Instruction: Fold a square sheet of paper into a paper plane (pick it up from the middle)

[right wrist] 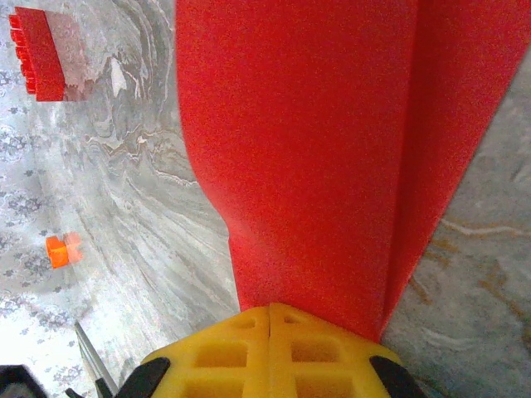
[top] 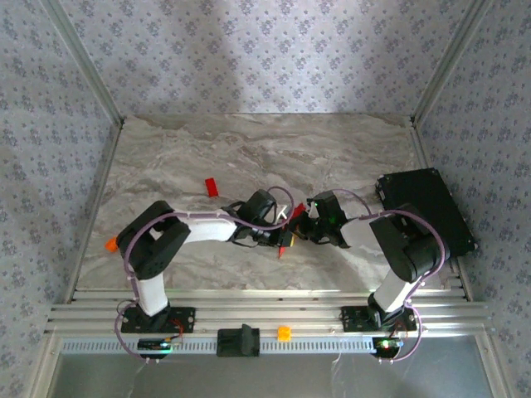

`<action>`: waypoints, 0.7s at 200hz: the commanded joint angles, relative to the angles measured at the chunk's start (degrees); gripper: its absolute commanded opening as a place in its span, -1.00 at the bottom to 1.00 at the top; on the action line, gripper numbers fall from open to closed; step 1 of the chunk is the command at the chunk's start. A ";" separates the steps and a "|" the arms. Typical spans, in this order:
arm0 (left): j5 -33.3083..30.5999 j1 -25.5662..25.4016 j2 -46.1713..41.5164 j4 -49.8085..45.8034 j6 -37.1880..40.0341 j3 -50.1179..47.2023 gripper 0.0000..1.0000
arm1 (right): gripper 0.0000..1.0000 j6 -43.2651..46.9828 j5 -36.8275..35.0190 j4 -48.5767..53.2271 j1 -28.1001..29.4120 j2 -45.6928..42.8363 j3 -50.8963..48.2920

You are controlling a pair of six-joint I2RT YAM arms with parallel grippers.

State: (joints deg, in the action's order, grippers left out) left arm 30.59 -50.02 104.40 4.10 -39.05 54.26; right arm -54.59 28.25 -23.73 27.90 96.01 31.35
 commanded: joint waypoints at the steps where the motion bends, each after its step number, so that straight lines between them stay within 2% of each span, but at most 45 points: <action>1: 0.02 -0.59 0.57 -1.43 -0.04 -1.07 -1.00 | -0.99 0.18 -5.57 9.96 0.22 2.89 -1.63; 67: -1.01 -1.70 -4.12 -1.79 -0.83 -11.44 -1.00 | -0.99 0.25 -5.80 9.97 0.12 2.87 -2.26; 112: -2.18 -2.18 -8.72 -3.38 -0.42 -13.70 -0.99 | -0.99 0.10 -5.75 9.76 0.08 2.89 -2.19; 140: 0.14 -2.19 -12.25 -2.80 0.12 -12.14 -0.98 | -0.99 0.15 -5.66 9.62 0.13 3.05 -2.09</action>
State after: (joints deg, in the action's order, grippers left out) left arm 28.60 -51.88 95.90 3.46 -39.68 41.06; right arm -54.59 28.29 -23.53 28.18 96.01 31.33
